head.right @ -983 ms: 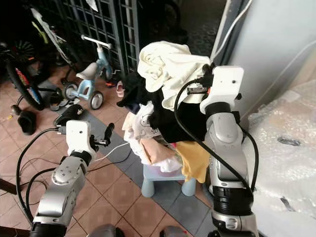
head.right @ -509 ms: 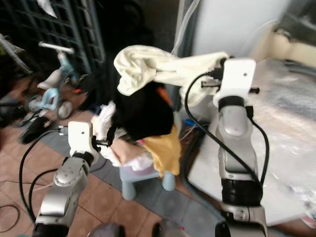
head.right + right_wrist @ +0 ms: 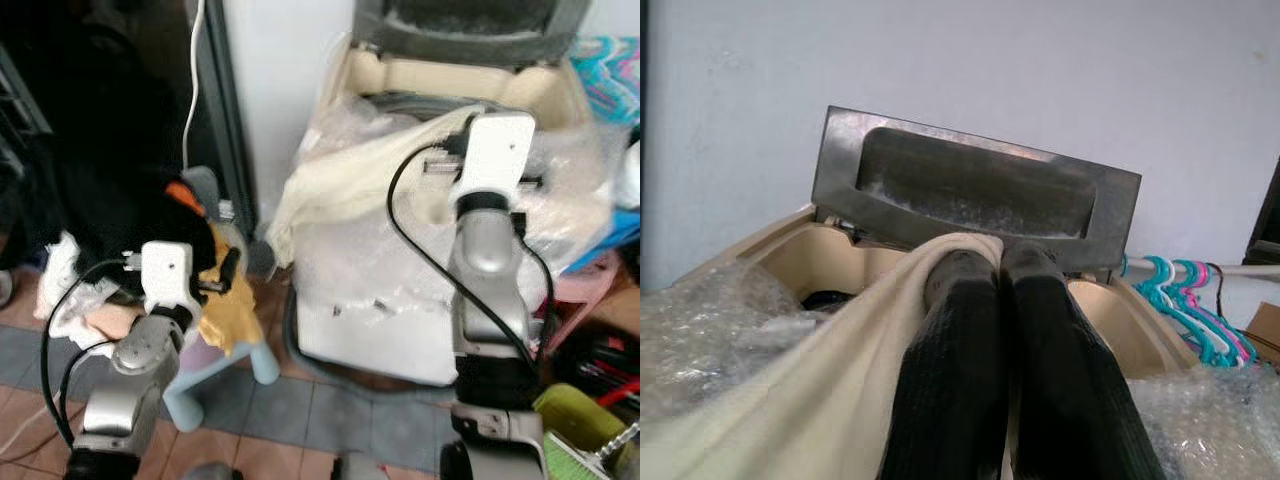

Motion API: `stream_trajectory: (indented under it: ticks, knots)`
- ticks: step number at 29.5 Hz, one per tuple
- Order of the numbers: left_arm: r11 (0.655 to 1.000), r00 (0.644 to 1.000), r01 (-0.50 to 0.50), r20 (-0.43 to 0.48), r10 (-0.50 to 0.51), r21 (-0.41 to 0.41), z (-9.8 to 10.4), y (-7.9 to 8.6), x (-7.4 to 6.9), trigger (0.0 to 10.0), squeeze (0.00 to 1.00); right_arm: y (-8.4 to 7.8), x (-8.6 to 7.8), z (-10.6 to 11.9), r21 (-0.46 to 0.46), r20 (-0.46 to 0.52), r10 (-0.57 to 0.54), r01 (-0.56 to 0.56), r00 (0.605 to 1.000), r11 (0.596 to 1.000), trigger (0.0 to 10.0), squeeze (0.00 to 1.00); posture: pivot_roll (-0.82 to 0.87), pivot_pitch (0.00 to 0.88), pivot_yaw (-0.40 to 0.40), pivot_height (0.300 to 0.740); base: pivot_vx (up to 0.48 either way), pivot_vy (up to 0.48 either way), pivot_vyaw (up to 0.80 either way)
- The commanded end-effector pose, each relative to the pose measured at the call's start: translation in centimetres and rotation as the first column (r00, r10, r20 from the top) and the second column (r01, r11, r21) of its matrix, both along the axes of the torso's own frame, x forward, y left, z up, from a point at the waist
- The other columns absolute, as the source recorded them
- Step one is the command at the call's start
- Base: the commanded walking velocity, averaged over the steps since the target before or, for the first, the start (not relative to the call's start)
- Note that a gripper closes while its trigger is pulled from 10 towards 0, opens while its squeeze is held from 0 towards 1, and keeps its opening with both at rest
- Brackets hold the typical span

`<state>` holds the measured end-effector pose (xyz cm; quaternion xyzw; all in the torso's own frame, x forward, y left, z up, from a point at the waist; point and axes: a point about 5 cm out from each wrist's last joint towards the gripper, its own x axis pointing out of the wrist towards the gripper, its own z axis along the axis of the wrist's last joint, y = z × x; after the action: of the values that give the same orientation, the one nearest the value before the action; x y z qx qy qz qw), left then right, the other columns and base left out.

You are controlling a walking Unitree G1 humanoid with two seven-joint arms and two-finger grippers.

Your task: Clothes washing

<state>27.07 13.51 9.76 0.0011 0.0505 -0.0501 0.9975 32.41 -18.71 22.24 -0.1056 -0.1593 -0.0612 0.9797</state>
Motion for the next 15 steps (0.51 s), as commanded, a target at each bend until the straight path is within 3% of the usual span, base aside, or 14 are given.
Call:
stream_trajectory:
  ticks: [1,5,7,15]
  knots:
    - [1.000,1.000,-0.015,0.013,0.015,0.001,0.4,0.4,0.1,10.0,0.00,1.2,0.0,0.9,-0.016,0.033,0.063,-0.063,0.997,0.998,10.0,0.00,-0.05,0.000,0.007,0.740,0.000,0.000,0.00]
    - [0.999,0.999,-0.045,0.028,0.045,-0.015,0.9,0.5,-0.2,10.0,0.00,2.2,-0.2,0.9,-0.070,0.038,0.126,-0.123,0.991,0.990,10.0,0.00,-0.05,0.000,0.000,0.740,0.000,0.000,0.00]
    - [0.999,0.998,-0.047,0.028,0.047,-0.019,1.0,0.3,-0.8,10.0,0.00,3.0,-0.4,0.9,-0.181,0.045,0.190,-0.179,0.981,0.967,10.0,0.00,-0.04,0.000,-0.009,0.740,0.262,0.000,0.00]
    - [0.999,0.999,-0.047,0.013,0.047,-0.017,0.7,0.6,-0.9,10.0,0.00,2.4,0.8,1.5,-0.145,0.045,0.198,-0.189,0.979,0.971,10.0,0.00,-0.04,0.000,-0.006,0.740,0.276,0.000,0.00]
